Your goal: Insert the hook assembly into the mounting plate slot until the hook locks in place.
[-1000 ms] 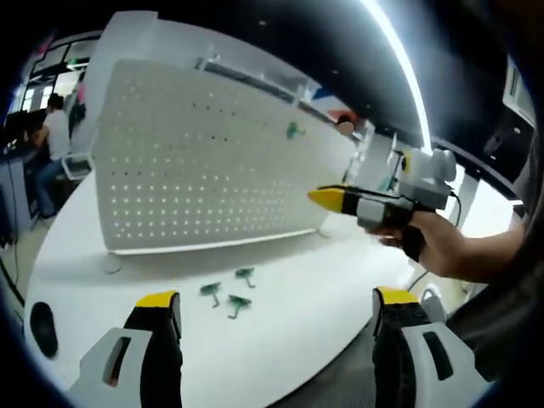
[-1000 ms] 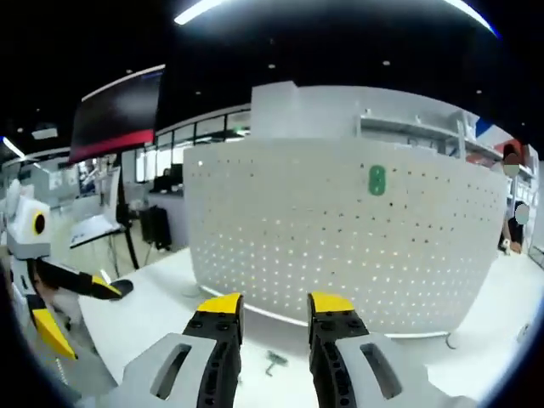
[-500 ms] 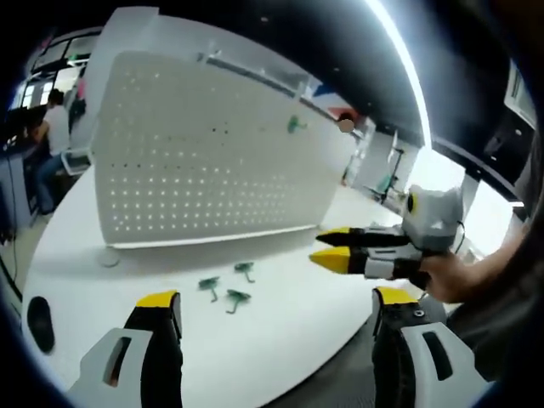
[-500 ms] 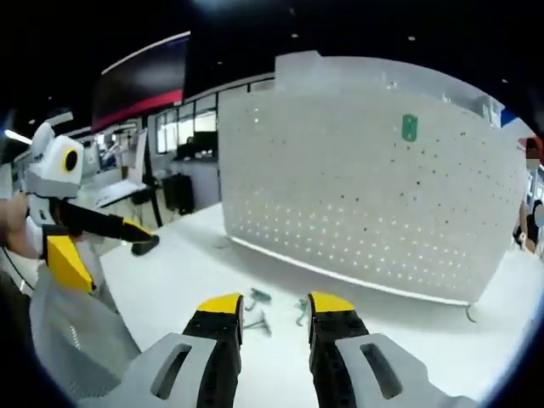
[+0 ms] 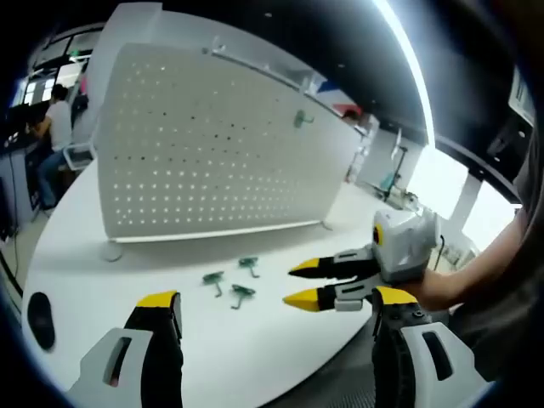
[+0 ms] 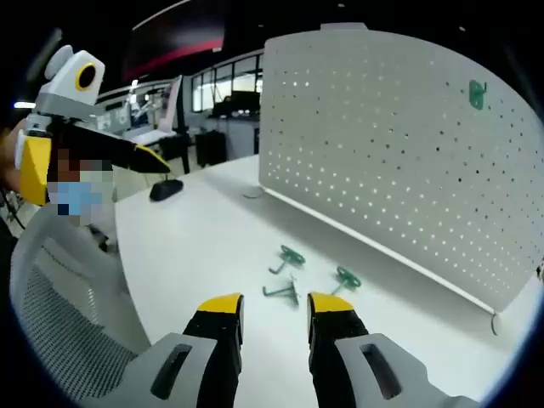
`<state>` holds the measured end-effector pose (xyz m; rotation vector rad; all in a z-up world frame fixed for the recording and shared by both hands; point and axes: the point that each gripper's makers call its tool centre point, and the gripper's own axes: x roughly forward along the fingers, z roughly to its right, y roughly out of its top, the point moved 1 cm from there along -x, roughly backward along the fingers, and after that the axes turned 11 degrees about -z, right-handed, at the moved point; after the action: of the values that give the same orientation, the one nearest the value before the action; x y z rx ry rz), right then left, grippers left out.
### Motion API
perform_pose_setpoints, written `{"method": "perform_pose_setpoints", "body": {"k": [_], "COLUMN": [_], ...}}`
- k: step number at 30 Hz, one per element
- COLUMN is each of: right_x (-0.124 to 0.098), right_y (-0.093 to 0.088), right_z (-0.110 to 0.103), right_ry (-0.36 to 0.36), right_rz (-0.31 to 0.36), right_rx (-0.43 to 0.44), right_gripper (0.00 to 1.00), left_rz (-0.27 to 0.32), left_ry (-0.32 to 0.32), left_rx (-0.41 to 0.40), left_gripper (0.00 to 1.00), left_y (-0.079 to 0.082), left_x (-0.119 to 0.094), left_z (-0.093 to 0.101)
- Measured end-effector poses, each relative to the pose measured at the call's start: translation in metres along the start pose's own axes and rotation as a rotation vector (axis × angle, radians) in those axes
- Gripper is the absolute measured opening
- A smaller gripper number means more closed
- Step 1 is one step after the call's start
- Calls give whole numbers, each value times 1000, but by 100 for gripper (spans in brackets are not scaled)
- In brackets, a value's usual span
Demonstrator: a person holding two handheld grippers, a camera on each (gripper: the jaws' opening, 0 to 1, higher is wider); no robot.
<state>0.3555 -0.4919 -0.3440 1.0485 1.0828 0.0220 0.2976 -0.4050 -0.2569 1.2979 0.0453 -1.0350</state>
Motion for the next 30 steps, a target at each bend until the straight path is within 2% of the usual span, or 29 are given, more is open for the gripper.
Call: {"method": "perform_pose_setpoints", "body": {"k": [6, 16, 23, 30], "right_x": [27, 65, 76, 82], "right_y": [-3, -20, -30, -27], "right_z": [1, 14, 19, 25], "right_ry": [32, 57, 64, 67], "right_rz": [-58, -159, -196, -210], "right_rx": [-58, -97, -118, -99], "right_gripper": [27, 26, 23, 20], "left_rz": [-4, -25, -30, -34], "left_ry": [7, 14, 20, 34], "left_rx": [-15, -31, -44, -59], "left_gripper": [94, 93, 93, 92], "left_y": [0, -3, -4, -7], "left_x": [1, 5, 5, 8], "left_z": [-7, -17, -20, -23]}}
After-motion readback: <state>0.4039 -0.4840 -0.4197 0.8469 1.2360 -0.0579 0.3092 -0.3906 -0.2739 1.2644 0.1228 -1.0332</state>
